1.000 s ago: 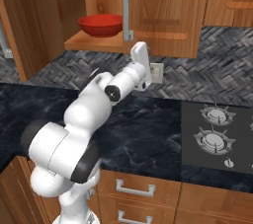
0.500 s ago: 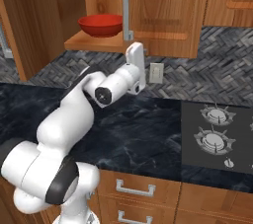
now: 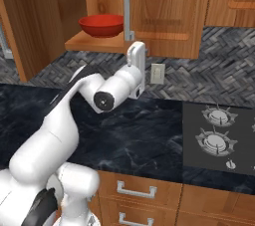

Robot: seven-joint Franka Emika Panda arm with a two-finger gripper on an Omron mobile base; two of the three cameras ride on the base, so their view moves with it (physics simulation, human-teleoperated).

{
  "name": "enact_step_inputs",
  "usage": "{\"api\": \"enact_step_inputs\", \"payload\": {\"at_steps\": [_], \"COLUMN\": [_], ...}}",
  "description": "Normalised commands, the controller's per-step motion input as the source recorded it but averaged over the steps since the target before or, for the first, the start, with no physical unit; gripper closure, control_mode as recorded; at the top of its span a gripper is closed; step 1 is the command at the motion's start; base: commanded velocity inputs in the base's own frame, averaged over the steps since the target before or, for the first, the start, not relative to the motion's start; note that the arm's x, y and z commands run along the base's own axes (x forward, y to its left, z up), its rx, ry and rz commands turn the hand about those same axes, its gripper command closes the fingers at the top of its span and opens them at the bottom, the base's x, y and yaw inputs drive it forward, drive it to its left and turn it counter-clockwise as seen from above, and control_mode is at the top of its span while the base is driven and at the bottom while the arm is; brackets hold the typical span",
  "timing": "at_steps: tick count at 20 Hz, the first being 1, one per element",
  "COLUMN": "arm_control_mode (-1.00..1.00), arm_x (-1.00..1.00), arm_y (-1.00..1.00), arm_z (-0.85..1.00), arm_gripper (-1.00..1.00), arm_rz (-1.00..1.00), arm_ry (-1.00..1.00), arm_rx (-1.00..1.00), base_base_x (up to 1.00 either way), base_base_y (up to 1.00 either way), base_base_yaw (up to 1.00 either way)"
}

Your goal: Open the cabinet. Pick the bowls from the counter and place them in the cabinet. Then close the cabinet.

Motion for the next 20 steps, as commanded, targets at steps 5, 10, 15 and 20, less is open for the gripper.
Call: {"api": "enact_step_inputs", "payload": {"at_steps": [5, 10, 15, 20], "arm_control_mode": [-1.0, -1.0, -1.0, -1.0], "arm_x": [-0.65, -0.69, -0.43, -0.4], "arm_y": [0.0, 0.07, 0.16, 0.26], "arm_z": [0.13, 0.01, 0.0, 0.0], "arm_gripper": [-1.0, -1.0, -1.0, -1.0], "arm_rz": [0.07, 0.06, 0.06, 0.05], "arm_ry": [0.03, 0.07, 0.11, 0.1], "arm_rx": [0.01, 0.0, 0.0, 0.0], "base_base_x": [0.0, 0.0, 0.0, 0.0], "base_base_y": [0.0, 0.0, 0.0, 0.0], "base_base_yaw": [0.0, 0.0, 0.0, 0.0]}}
